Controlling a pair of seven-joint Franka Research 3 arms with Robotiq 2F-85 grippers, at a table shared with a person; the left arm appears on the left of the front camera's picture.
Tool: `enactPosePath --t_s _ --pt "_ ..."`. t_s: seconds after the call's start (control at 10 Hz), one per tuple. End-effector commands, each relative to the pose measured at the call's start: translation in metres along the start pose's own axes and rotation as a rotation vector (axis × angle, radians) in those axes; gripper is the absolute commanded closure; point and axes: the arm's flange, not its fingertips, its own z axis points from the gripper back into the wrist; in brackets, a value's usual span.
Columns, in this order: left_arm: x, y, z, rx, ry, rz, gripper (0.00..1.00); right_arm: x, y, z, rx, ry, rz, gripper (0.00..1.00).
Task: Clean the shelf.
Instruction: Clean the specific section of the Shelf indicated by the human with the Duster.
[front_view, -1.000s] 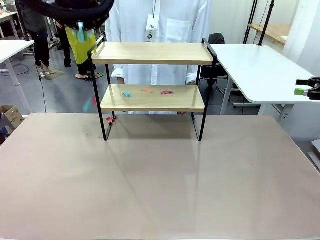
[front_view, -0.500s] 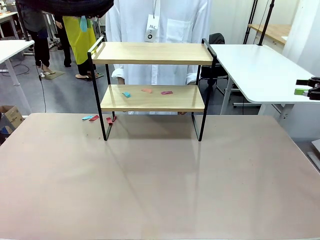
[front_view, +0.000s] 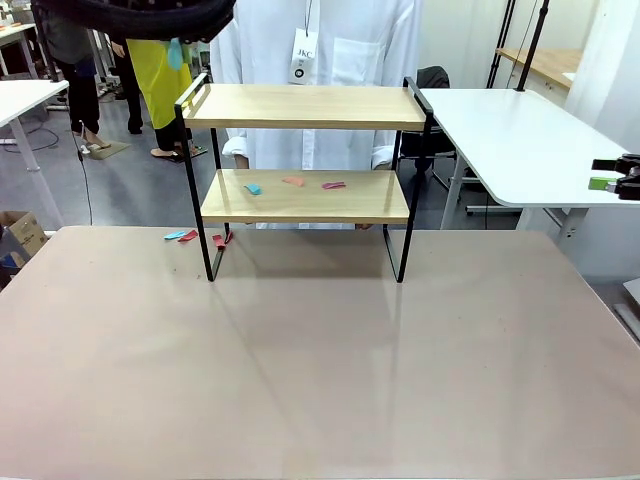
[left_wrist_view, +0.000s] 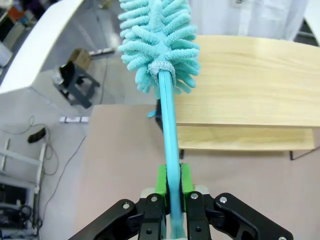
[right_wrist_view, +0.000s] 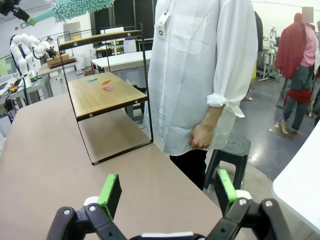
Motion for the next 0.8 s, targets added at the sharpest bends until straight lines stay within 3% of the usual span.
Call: enactPosePath --t_s 0.0,0.2,0.7 --pt "-0.014 0.04 0.009 -0.166 0.002 -0.089 0.87 0.002 0.0 -0.001 -0.003 0.002 0.005 0.0" --pt "-0.025 0.068 0.011 -0.248 0.025 -0.159 0.87 0.002 0.0 -0.001 -0.003 0.002 0.005 0.0" --pt "-0.039 0.124 0.023 -0.725 0.017 -0.426 0.87 0.002 0.0 -0.001 -0.003 0.002 0.005 0.0"
